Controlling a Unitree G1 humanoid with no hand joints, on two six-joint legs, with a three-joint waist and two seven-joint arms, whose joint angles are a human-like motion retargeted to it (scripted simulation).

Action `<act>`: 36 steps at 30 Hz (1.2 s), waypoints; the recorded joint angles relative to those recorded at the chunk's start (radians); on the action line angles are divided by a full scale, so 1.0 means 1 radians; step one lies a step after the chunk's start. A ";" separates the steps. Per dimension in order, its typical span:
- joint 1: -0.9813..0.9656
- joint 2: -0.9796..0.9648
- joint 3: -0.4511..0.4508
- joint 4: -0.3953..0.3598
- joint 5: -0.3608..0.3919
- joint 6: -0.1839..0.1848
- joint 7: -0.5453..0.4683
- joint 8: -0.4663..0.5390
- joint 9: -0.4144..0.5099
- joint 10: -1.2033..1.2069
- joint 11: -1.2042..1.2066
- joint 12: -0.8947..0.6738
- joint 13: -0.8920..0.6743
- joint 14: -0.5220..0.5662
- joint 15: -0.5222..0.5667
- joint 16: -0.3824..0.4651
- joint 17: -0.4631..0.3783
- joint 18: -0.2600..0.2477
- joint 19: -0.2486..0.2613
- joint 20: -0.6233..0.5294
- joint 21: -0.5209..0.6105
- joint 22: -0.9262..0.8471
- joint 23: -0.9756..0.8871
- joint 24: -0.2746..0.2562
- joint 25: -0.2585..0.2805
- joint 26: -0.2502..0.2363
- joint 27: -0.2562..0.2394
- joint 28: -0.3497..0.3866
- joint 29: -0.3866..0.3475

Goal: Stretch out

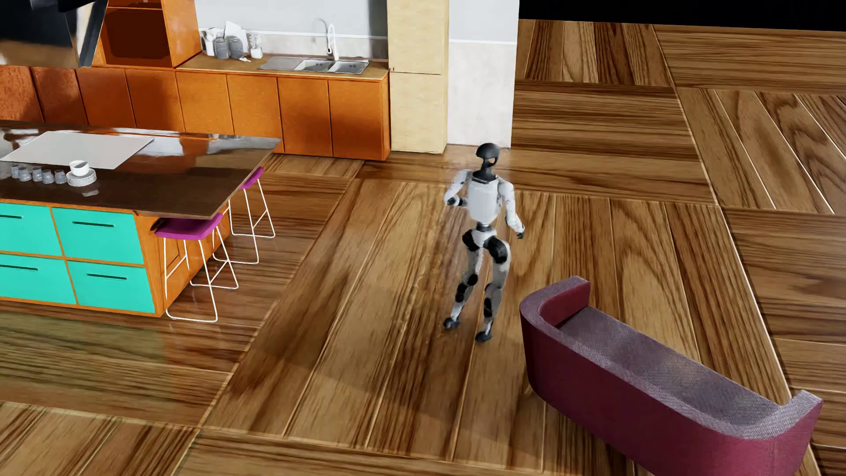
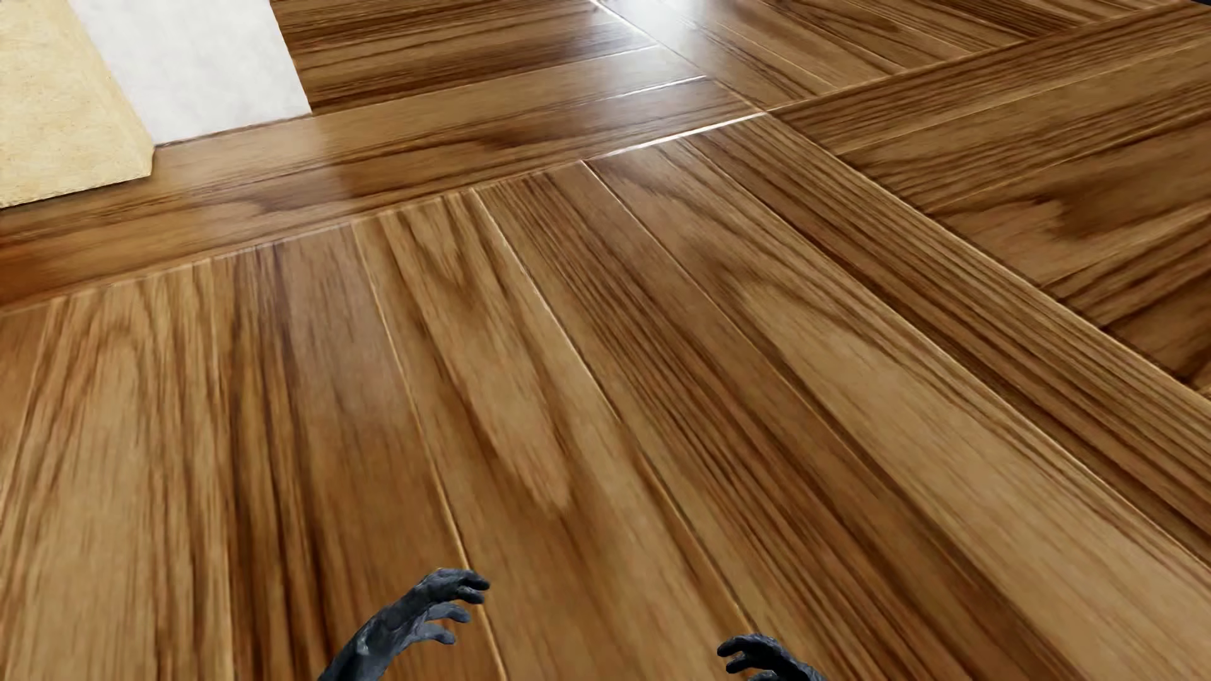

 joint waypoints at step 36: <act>0.223 -0.036 -0.583 -0.077 0.019 0.227 0.000 0.000 0.033 -0.119 0.042 -1.629 -0.117 0.468 -0.135 0.480 -0.180 0.000 0.000 -0.695 0.213 1.500 0.972 0.000 0.000 0.000 0.000 0.000 0.000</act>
